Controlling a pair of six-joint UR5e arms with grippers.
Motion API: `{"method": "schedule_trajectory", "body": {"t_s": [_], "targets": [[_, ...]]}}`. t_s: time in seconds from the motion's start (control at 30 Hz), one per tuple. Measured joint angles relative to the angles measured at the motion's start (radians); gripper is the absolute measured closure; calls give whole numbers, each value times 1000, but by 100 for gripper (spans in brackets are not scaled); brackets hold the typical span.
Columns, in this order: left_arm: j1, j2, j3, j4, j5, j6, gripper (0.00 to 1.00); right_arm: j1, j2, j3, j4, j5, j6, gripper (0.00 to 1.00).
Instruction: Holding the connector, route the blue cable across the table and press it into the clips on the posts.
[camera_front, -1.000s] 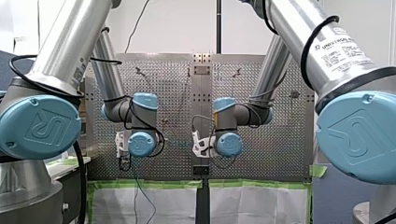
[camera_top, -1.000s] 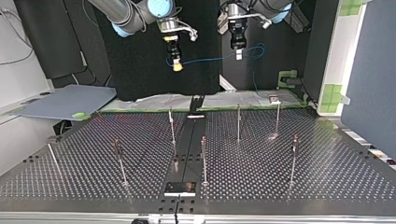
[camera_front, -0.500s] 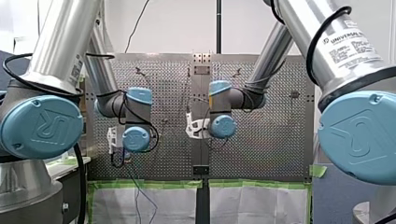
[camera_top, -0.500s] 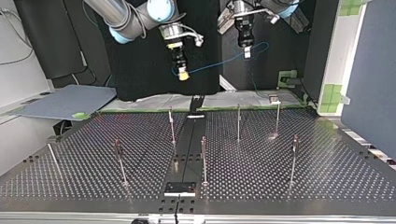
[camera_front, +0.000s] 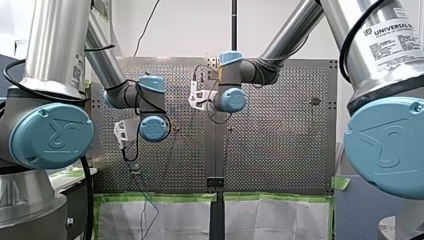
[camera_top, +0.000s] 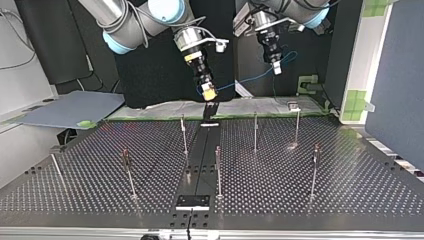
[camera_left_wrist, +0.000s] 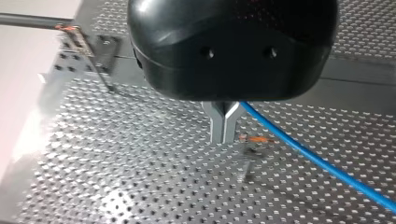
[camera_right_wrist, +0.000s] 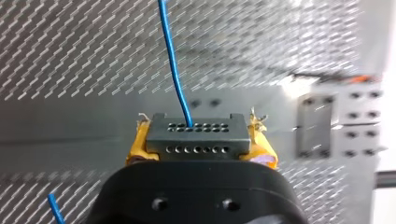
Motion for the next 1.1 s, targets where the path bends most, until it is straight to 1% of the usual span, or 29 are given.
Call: {"method": "schedule_trajectory", "body": {"t_s": [0.1, 0.2, 0.37, 0.47, 0.57, 0.7, 0.8, 1.0, 1.1], "targets": [[5, 28, 28, -28, -3, -6, 100, 5, -2, -29, 29, -27, 12, 100], [14, 57, 57, -56, -11, -8, 100, 11, 15, -56, 51, -46, 21, 100], [39, 98, 95, -98, -29, 1, 100, 21, 48, -97, 75, -55, 34, 100], [64, 125, 109, -125, -30, 8, 100, 25, 56, -123, 90, -56, 44, 100], [91, 153, 115, -153, -18, 18, 100, 27, 59, -153, 114, -57, 51, 100], [131, 193, 122, -194, 10, 24, 100, 29, 60, -194, 149, -60, 55, 100], [158, 222, 136, -222, 20, 23, 100, 30, 61, -224, 175, -65, 59, 100], [184, 280, 177, -285, 39, 24, 100, 31, 66, -282, 213, -69, 65, 100], [194, 283, 197, -314, 52, 24, 100, 31, 79, -308, 231, -69, 66, 100]]}}
